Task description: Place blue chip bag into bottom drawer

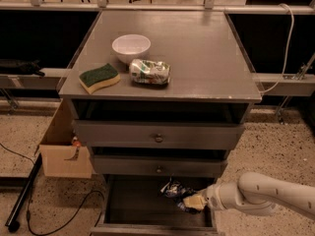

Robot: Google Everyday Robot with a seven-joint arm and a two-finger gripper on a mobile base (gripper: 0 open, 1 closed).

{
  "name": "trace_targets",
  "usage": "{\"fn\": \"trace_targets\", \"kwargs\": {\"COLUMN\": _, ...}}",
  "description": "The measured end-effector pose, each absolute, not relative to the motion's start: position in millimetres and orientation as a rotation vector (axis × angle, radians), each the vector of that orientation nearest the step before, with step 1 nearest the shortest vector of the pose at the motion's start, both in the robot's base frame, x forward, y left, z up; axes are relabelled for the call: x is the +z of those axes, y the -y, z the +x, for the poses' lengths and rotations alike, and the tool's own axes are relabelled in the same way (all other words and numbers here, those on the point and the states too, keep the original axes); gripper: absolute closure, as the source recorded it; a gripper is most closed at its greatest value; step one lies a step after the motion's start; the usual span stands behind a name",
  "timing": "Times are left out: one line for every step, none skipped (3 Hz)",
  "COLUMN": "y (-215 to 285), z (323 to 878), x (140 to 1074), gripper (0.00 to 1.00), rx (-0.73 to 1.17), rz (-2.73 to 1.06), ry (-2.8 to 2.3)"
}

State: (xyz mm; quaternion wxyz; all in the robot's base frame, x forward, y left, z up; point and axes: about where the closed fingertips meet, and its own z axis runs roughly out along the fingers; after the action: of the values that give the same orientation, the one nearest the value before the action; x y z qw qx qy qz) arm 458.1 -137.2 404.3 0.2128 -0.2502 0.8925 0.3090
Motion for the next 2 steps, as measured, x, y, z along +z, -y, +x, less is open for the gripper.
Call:
{"fn": "trace_targets", "kwargs": {"y": 133.0, "z": 465.3, "x": 393.9, "gripper": 1.00, "rx": 0.882, "rz": -0.692, "ry": -2.493}}
{"fn": "trace_targets", "kwargs": {"y": 130.4, "z": 464.9, "x": 394.0, "gripper": 1.00, "rx": 0.868, "rz": -0.667, "ry": -2.485}}
